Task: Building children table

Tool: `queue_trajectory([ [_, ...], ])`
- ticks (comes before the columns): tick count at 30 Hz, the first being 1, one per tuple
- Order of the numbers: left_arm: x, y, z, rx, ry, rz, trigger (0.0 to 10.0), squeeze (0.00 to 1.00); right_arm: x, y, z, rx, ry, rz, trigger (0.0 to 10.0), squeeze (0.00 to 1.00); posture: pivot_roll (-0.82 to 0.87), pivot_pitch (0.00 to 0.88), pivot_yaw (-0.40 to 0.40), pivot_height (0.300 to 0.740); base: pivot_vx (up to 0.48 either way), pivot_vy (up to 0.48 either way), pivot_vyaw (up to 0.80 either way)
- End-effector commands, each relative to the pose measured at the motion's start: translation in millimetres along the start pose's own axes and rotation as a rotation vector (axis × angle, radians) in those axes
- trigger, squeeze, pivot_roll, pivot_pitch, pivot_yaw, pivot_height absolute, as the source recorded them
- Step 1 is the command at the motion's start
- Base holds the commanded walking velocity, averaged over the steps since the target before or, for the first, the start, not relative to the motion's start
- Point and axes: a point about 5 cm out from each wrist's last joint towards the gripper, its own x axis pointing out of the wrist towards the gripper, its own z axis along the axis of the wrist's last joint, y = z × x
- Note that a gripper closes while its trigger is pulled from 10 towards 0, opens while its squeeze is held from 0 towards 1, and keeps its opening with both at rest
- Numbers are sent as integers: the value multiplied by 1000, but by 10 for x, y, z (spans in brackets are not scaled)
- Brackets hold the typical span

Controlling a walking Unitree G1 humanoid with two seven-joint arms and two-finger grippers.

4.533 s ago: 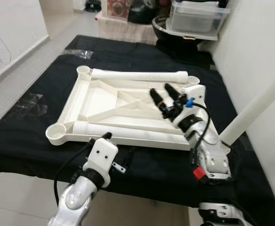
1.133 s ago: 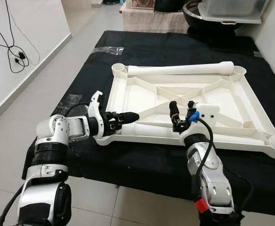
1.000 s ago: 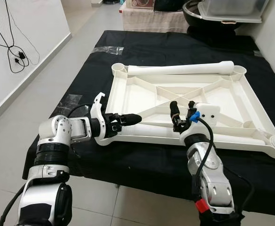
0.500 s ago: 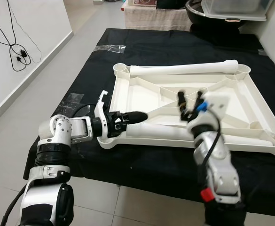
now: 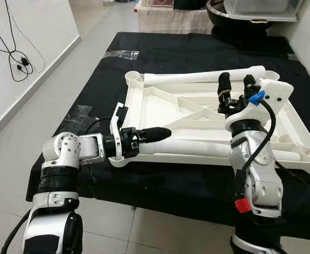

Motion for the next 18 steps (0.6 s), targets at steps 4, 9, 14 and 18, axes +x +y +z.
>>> queue_trajectory([
  [4, -37, 15, -45, -17, 6, -15, 0, 0, -33, 17, -33, 6, 23, 3, 10000, 0, 94, 124, 21, 740, 0, 0, 0],
  [9, -71, 20, -52, -18, 0, -7, 0, 0, -13, 52, -28, 15, 26, 12, 10000, 0, 98, 121, 17, 740, 0, 0, 0],
  [14, -131, -20, -27, 1, -10, -17, 0, 0, 18, 56, -3, 14, 16, 14, 10000, 0, 100, 110, 15, 740, 0, 0, 0],
  [18, -156, -39, -4, 10, -20, -17, 0, 0, 32, 51, 9, 12, 11, 13, 10000, 0, 100, 110, 15, 740, 0, 0, 0],
])
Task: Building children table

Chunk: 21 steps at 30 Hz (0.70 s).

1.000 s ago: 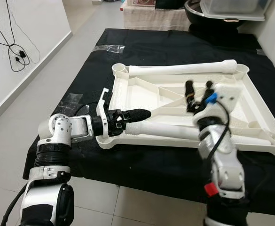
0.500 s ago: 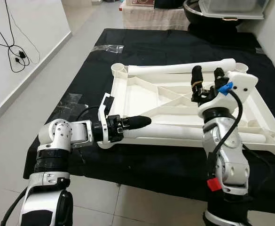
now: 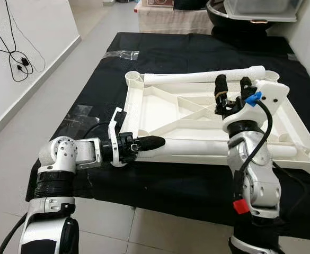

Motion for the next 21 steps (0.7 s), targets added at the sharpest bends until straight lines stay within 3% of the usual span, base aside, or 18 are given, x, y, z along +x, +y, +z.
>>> queue_trajectory([
  [1, -107, -68, 72, 30, -46, -22, 0, 0, 31, 23, 12, 6, 0, 11, 10000, 0, 99, 103, 14, 740, 0, 0, 0],
  [4, -107, -68, 72, 30, -46, -22, 0, 0, 31, 23, 12, 6, 0, 11, 10000, 0, 99, 103, 14, 740, 0, 0, 0],
  [9, -245, -265, 144, 106, -123, -64, 0, 0, 147, -56, 106, 14, -38, -3, 10000, 0, 102, 80, -1, 740, 0, 0, 0],
  [13, -284, -289, 111, 120, -135, -58, 0, 0, 194, -78, 159, 46, -52, -8, 10000, 0, 103, 75, -7, 740, 0, 0, 0],
  [14, -308, -296, 91, 126, -148, -58, 0, 0, 225, -85, 201, 74, -61, -8, 10000, 0, 104, 71, -9, 740, 0, 0, 0],
  [16, -395, -248, 62, 151, -209, -16, 0, 0, 315, -84, 311, 218, -75, -2, 10000, 0, 104, 70, -13, 740, 0, 0, 0],
  [20, -500, -168, 66, 166, -281, 48, 0, 0, 361, -87, 333, 313, -62, 19, 10000, 0, 96, 62, -21, 740, 0, 0, 0],
  [21, -562, -120, 74, 174, -316, 90, 0, 0, 363, -99, 312, 359, -47, 41, 10000, 1000, 98, 60, -25, 740, 0, 0, 0],
])
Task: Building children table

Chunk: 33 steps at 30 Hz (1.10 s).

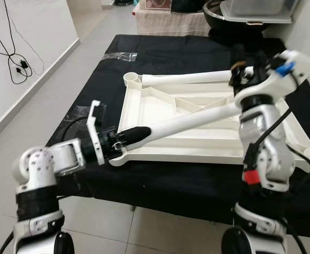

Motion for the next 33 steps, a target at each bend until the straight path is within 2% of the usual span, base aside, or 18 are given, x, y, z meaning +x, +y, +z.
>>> queue_trajectory([
  [1, -127, 56, 55, 37, -64, 66, 0, 0, -1, -30, -80, 81, 52, 13, 10000, 1000, 98, 60, -25, 740, 0, 0, 0],
  [3, -209, 117, 67, 66, -107, 130, 0, 0, -24, -61, -137, 176, 98, 54, 10000, 1000, 93, 54, -35, 740, 0, 0, 0],
  [4, -209, 117, 67, 66, -107, 130, 0, 0, -24, -61, -137, 176, 98, 54, 10000, 1000, 93, 54, -35, 740, 0, 0, 0],
  [6, -233, 139, 66, 84, -124, 163, 0, 0, -54, -84, -223, 224, 164, 84, 10000, 1000, 84, 48, -40, 740, 0, 0, 0],
  [8, -221, 94, 40, 154, -137, 183, 0, 0, -163, -137, -439, 298, 332, 166, 10000, 1000, 77, 44, -55, 740, 0, 0, 0],
  [9, -221, 94, 40, 154, -137, 183, 0, 0, -163, -137, -439, 298, 332, 166, 10000, 1000, 77, 44, -55, 740, 0, 0, 0],
  [10, -188, 54, 25, 180, -146, 181, 7059, 0, -213, -195, -539, 330, 405, 169, 10000, 0, 75, 41, -65, 740, 0, 0, 0],
  [11, -188, 54, 25, 180, -146, 181, 7059, 0, -213, -195, -539, 330, 405, 169, 10000, 0, 75, 41, -65, 740, 0, 0, 0],
  [12, -157, -10, 8, 208, -159, 160, 10000, 0, -278, -244, -642, 342, 472, 183, 10000, 0, 72, 38, -71, 740, 0, 0, 0],
  [14, -157, -10, 8, 208, -159, 160, 10000, 0, -278, -244, -642, 342, 472, 183, 10000, 0, 72, 38, -71, 740, 0, 0, 0],
  [17, -81, -204, -34, 267, -173, 84, 10000, 0, -452, -266, -872, 501, 648, 238, 10000, 0, 70, 35, -90, 740, 0, 0, 0],
  [19, -64, -261, -51, 288, -174, 56, 10000, 0, -490, -244, -917, 580, 688, 253, 10000, 0, 71, 35, -90, 740, 0, 0, 0],
  [25, -45, -293, -78, 309, -180, 58, 10000, 0, -522, -238, -971, 663, 722, 253, 10000, 0, 75, 37, -99, 740, 0, 0, 0],
  [27, -40, -319, -159, 308, -167, 40, 10000, 0, -487, -185, -936, 764, 695, 262, 10000, 0, 72, 40, -98, 740, 0, 0, 0],
  [28, -40, -319, -159, 308, -167, 40, 10000, 0, -487, -185, -936, 764, 695, 262, 10000, 0, 72, 40, -98, 740, 0, 0, 0],
  [29, -39, -326, -193, 306, -162, 38, 10000, 0, -473, -165, -913, 806, 682, 275, 10000, 0, 72, 40, -98, 740, 0, 0, 0],
  [31, -39, -318, -217, 305, -162, 50, 10000, 0, -465, -172, -892, 832, 674, 283, 10000, 0, 73, 42, -100, 740, 0, 0, 0],
  [33, -54, -299, -209, 310, -169, 72, 10000, 0, -489, -245, -893, 855, 683, 273, 10000, 0, 71, 46, -101, 740, 0, 0, 0],
])
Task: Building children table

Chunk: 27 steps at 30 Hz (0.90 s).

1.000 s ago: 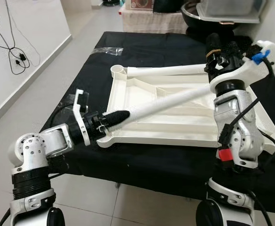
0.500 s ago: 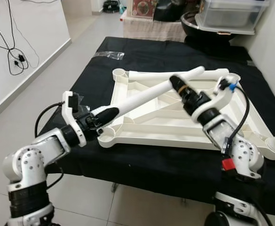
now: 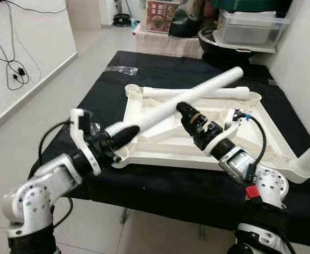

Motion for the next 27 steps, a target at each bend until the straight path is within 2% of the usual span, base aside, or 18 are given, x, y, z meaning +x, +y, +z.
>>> queue_trajectory([
  [1, -21, -20, 46, 27, -16, 3, 10000, 0, -73, -69, 19, 44, 0, -6, 10000, 0, 71, 48, -100, 740, 0, 0, 0],
  [5, -32, -6, 60, 33, -17, 9, 10000, 0, -113, -76, -1, 69, 11, 9, 10000, 0, 69, 49, -98, 740, 0, 0, 0],
  [7, -14, 2, 55, 37, -20, 12, 10000, 0, -115, 34, -115, 89, 59, 86, 10000, 0, 66, 53, -94, 740, 0, 0, 0],
  [10, -7, 1, 51, 36, -21, 12, 10000, 0, -112, 56, -137, 91, 68, 98, 10000, 0, 66, 53, -94, 740, 0, 0, 0],
  [15, 95, -131, -119, 2, 10, -56, 10000, 0, -30, 47, -246, 126, 74, 58, 10000, 0, 68, 58, -98, 740, 0, 0, 0],
  [27, 258, -314, -298, -20, 56, -136, 10000, 0, 87, 94, -281, 148, 60, 39, 10000, 0, 69, 55, -95, 740, 0, 0, 0],
])
